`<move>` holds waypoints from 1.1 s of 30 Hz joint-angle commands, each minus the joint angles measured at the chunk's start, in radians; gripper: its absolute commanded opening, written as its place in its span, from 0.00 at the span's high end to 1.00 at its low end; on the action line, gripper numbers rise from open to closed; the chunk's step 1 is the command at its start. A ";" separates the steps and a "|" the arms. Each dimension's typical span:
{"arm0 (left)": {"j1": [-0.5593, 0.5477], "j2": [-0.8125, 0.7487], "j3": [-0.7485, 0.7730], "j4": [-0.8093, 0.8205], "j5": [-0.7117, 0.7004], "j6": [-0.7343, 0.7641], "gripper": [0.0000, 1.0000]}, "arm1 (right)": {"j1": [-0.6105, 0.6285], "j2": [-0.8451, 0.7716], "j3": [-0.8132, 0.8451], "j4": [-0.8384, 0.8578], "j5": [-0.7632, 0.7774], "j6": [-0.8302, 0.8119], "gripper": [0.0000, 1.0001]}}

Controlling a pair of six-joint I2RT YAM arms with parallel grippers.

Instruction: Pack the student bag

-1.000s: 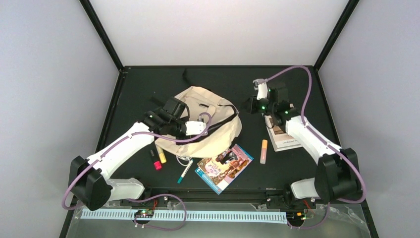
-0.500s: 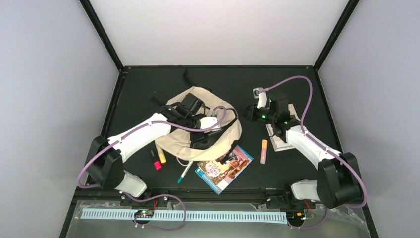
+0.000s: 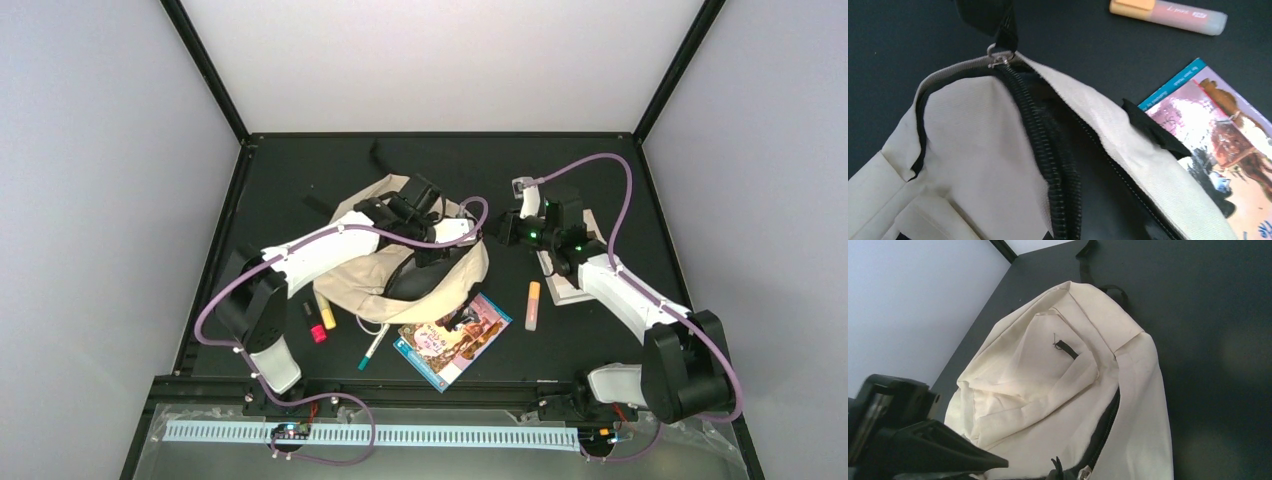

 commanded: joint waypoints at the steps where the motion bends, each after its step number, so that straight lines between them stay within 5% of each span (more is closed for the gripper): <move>1: -0.008 -0.051 0.060 -0.085 0.113 -0.005 0.99 | 0.002 -0.028 0.053 -0.026 0.035 -0.034 0.99; 12: -0.020 -0.280 0.055 -0.275 0.073 0.180 0.98 | 0.001 0.189 0.357 -0.101 0.101 -0.121 0.99; 27: -0.020 -0.274 0.620 -0.580 -0.059 0.235 0.98 | 0.000 0.559 0.791 -0.179 0.096 -0.134 0.99; 33: -0.020 -0.249 0.767 -0.570 -0.147 0.227 0.98 | -0.007 0.618 0.814 -0.146 0.093 -0.100 0.99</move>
